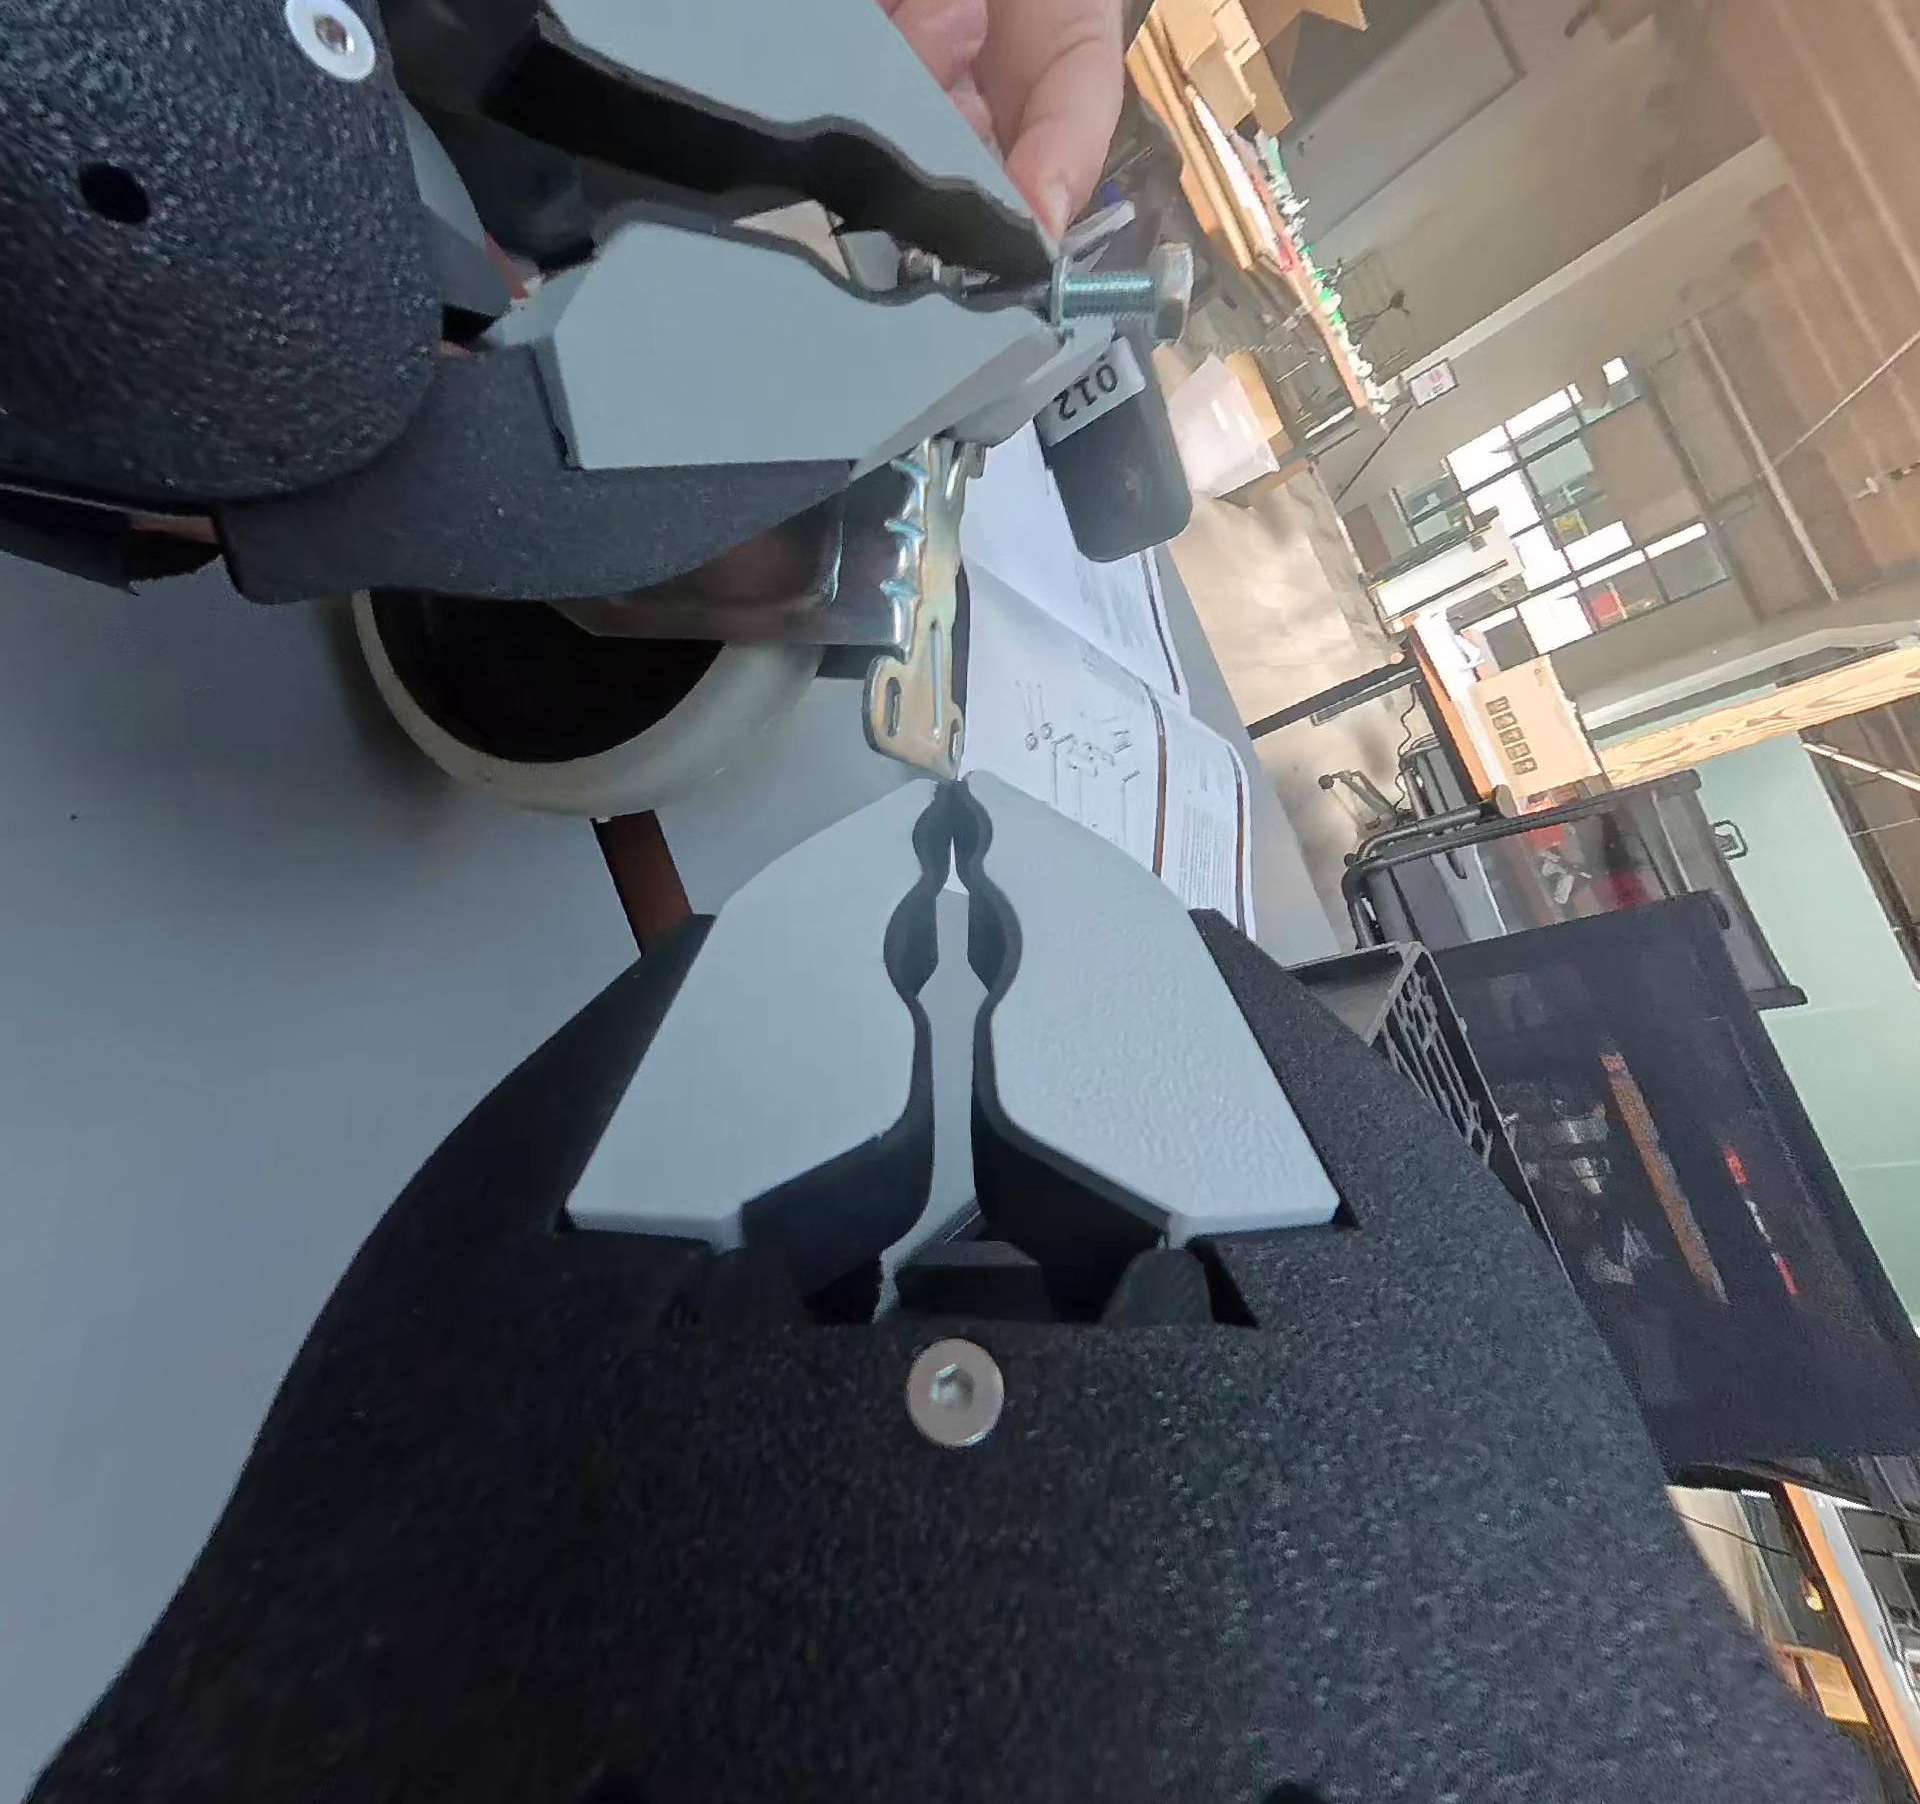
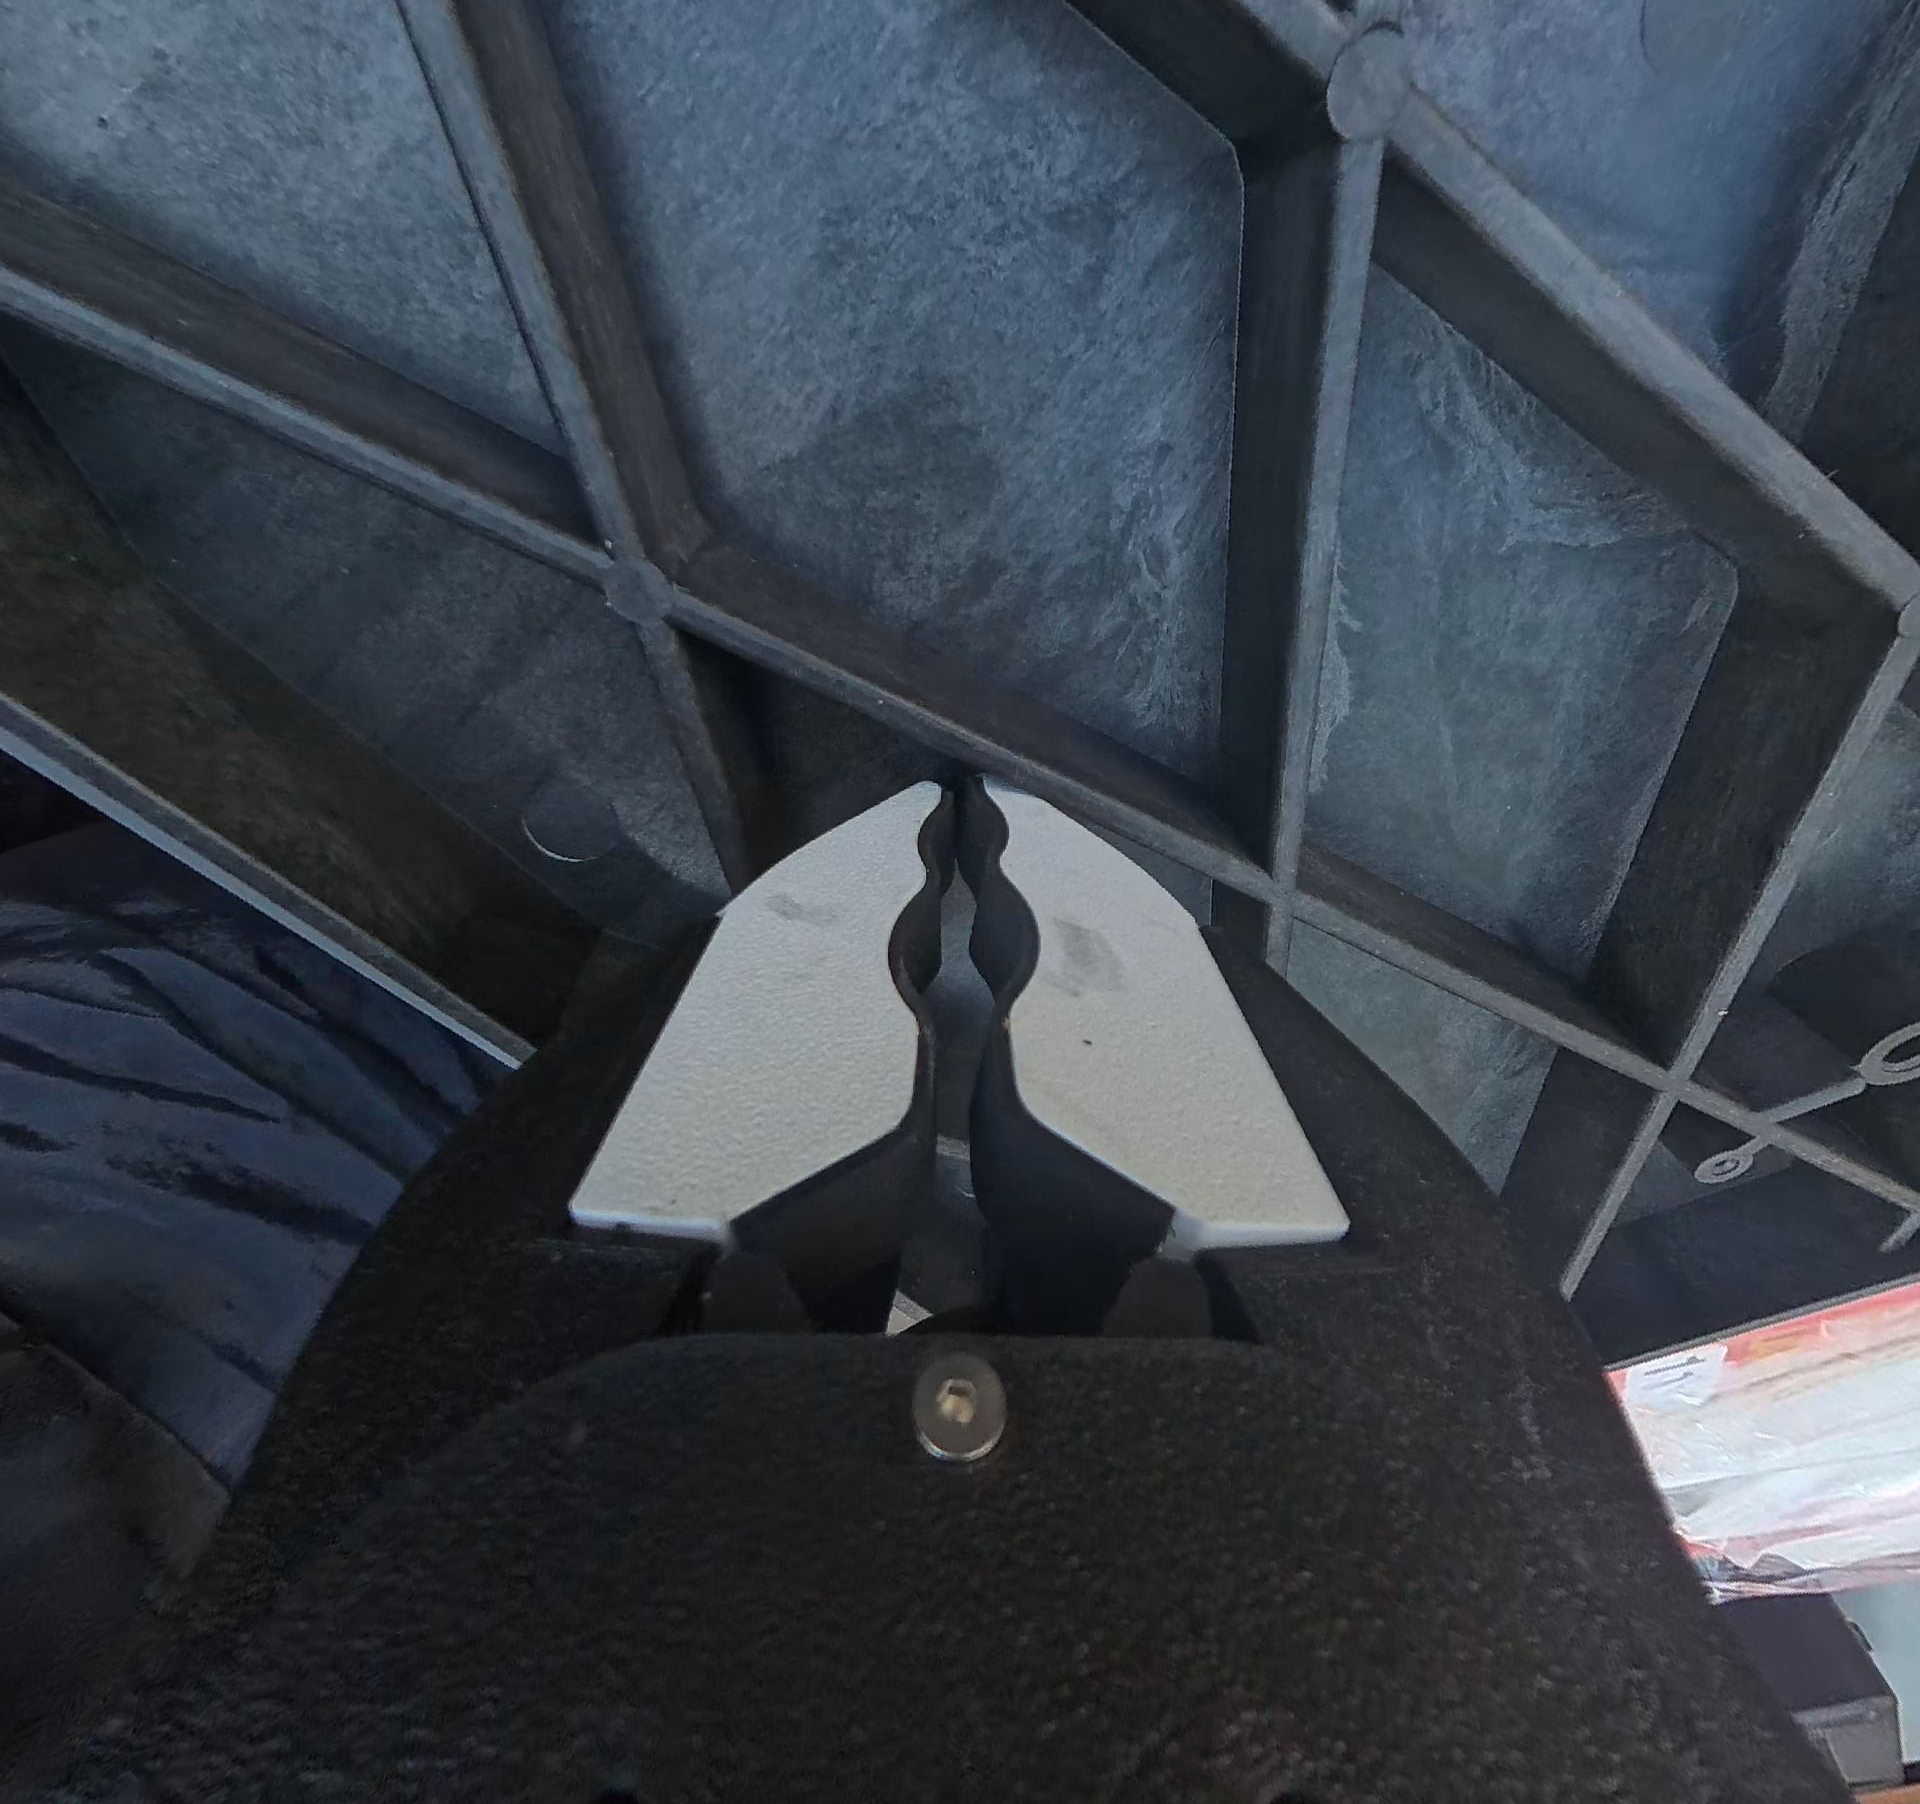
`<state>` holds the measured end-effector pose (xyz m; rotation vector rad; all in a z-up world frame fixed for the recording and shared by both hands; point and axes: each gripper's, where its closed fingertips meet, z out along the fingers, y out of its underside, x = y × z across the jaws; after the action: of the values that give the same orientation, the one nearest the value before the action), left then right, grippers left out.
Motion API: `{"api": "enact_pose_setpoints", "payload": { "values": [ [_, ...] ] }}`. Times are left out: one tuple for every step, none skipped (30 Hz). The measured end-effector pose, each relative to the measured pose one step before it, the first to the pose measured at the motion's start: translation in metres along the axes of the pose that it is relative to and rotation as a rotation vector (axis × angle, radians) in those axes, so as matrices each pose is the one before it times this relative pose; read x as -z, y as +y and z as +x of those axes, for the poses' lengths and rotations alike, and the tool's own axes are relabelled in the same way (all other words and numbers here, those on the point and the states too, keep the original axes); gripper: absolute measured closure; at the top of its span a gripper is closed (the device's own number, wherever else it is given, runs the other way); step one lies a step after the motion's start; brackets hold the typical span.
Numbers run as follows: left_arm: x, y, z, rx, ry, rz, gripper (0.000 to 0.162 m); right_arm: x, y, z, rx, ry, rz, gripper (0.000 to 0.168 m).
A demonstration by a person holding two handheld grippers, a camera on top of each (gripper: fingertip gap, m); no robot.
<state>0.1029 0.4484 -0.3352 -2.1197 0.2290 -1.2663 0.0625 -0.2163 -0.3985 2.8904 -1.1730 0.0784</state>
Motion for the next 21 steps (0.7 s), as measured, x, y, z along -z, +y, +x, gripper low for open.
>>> {"api": "enact_pose_setpoints", "payload": {
  "values": [
    [-0.00201, 0.00339, -0.00401, 0.0034, -0.0246, -0.0275, 0.162, -0.00004, 0.00002, -0.00002, 0.0014, 0.0007, -0.0007, 0.168],
    [-0.00037, -0.00188, 0.00201, -0.004, 0.0133, 0.0112, 0.162, 0.00003, 0.00004, 0.00005, 0.0021, 0.0003, -0.0003, 0.168],
    [0.00028, -0.00183, 0.00499, -0.0212, 0.0235, 0.0104, 0.162, 0.00006, 0.0, -0.00002, 0.0012, -0.0003, 0.0006, 0.168],
    [-0.00016, 0.003, 0.00344, -0.0306, 0.0058, -0.0214, 0.162, -0.00006, 0.00003, -0.00001, 0.0006, -0.0004, 0.0009, 0.168],
    [0.00018, 0.00565, 0.00319, -0.0301, 0.0038, -0.0333, 0.162, -0.00002, 0.00004, 0.00005, -0.0004, 0.0001, 0.0003, 0.168],
    [0.00154, 0.00592, 0.00354, -0.0251, 0.0098, -0.0258, 0.162, 0.00009, 0.00004, -0.00005, -0.0008, 0.0005, 0.0002, 0.168],
    [0.00279, 0.00629, 0.00415, -0.0256, 0.0151, -0.0209, 0.162, -0.00004, -0.00007, 0.00003, -0.0003, 0.0004, 0.0005, 0.168],
    [0.0038, 0.00743, 0.00419, -0.0294, 0.0155, -0.0241, 0.162, 0.00003, -0.00001, -0.00007, 0.0004, 0.0003, 0.0011, 0.168],
    [0.00489, 0.00794, 0.00448, -0.031, 0.0159, -0.0245, 0.162, 0.00007, -0.00002, 0.00005, -0.0002, -0.0001, 0.0018, 0.168],
    [0.00627, 0.00812, 0.00583, -0.0311, 0.0222, -0.0222, 0.162, 0.0, 0.00001, 0.00002, -0.0012, -0.0009, 0.0027, 0.168],
    [0.00737, 0.00887, 0.0074, -0.0307, 0.0274, -0.0221, 0.162, -0.00003, -0.00004, -0.00001, -0.0018, -0.0019, 0.003, 0.168],
    [0.00829, 0.01051, 0.00898, -0.0287, 0.0334, -0.0276, 0.162, -0.00002, -0.00008, -0.00003, -0.0016, -0.0026, 0.0028, 0.168],
    [0.00866, 0.01262, 0.01144, -0.03, 0.0437, -0.0344, 0.162, 0.00007, -0.00002, 0.00002, -0.0013, -0.003, 0.0029, 0.168],
    [0.0088, 0.01482, 0.01365, -0.0354, 0.0498, -0.0428, 0.162, -0.00006, -0.00009, -0.00003, -0.0016, -0.0032, 0.0034, 0.168],
    [0.00825, 0.01708, 0.01556, -0.0412, 0.0519, -0.0525, 0.162, 0.00002, 0.00006, -0.00004, -0.0013, -0.0029, 0.0039, 0.168],
    [0.00724, 0.01907, 0.01746, -0.0483, 0.0559, -0.0629, 0.162, 0.00001, -0.0001, 0.00003, -0.0007, -0.0027, 0.004, 0.168],
    [0.00584, 0.01947, 0.01902, -0.0533, 0.0589, -0.0669, 0.162, -0.00002, 0.00003, -0.00006, -0.0008, -0.0028, 0.0046, 0.168],
    [0.00425, 0.01849, 0.01927, -0.0495, 0.0537, -0.0645, 0.162, -0.00002, -0.00014, -0.00002, -0.002, -0.003, 0.0059, 0.168],
    [0.00291, 0.01529, 0.01845, -0.0492, 0.0429, -0.0527, 0.162, 0.00002, -0.00007, -0.0001, -0.0035, -0.0033, 0.0069, 0.168],
    [0.00138, 0.01164, 0.01771, -0.046, 0.0373, -0.0404, 0.162, -0.00002, -0.00004, -0.00004, -0.0038, -0.0038, 0.0077, 0.168],
    [-0.00031, 0.00853, 0.01648, -0.0331, 0.0333, -0.0329, 0.162, -0.00007, -0.00001, -0.00005, -0.0047, -0.0044, 0.0085, 0.168]
  ]
}}
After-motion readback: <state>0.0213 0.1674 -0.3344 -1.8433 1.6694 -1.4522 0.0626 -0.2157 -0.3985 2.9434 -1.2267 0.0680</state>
